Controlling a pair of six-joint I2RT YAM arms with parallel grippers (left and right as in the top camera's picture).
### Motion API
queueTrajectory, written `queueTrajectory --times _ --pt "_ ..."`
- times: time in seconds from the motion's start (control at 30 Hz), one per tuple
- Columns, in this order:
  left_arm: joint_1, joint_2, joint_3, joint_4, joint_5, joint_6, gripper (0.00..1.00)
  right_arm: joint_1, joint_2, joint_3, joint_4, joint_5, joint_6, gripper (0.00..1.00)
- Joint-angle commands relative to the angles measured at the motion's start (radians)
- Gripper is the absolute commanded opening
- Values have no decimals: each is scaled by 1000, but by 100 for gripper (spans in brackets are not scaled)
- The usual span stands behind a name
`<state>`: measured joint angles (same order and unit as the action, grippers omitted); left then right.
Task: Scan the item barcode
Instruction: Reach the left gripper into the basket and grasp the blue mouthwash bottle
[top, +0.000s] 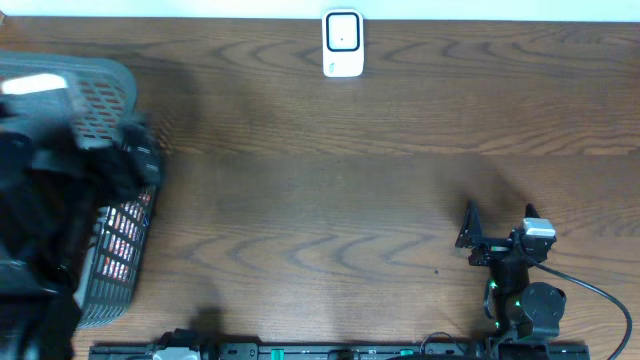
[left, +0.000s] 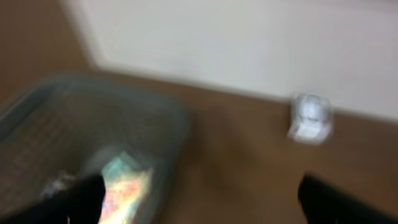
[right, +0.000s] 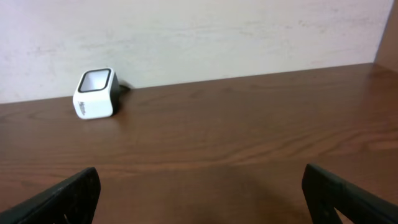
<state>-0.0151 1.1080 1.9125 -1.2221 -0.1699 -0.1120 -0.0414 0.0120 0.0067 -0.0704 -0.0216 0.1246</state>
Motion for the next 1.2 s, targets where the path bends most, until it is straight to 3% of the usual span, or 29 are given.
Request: queueTrajectory --times 0.0,0.17,0.33,0.47,0.6,0.77,0.93,1.17 --pt "96 118 153 -129 -220 -123 98 8 -5 -1 -5 8 -6 99" --pt "359 220 173 -288 -190 -277 99 8 -5 -1 -5 8 -7 99" --pt "592 269 111 -294 13 -282 98 8 -5 -1 -5 8 -6 99" --pt "707 266 24 -262 59 -262 97 8 -5 -1 -5 8 -7 99" --pt "748 238 -103 -182 142 -214 95 8 -5 -1 -5 8 -6 99" --pt "753 148 -349 12 124 -201 96 8 -5 -1 -5 9 -7 99" --pt "769 53 -589 235 128 -77 97 8 -5 -1 -5 8 -6 99" --pt "777 69 -644 327 81 135 98 8 -5 -1 -5 8 -7 99"
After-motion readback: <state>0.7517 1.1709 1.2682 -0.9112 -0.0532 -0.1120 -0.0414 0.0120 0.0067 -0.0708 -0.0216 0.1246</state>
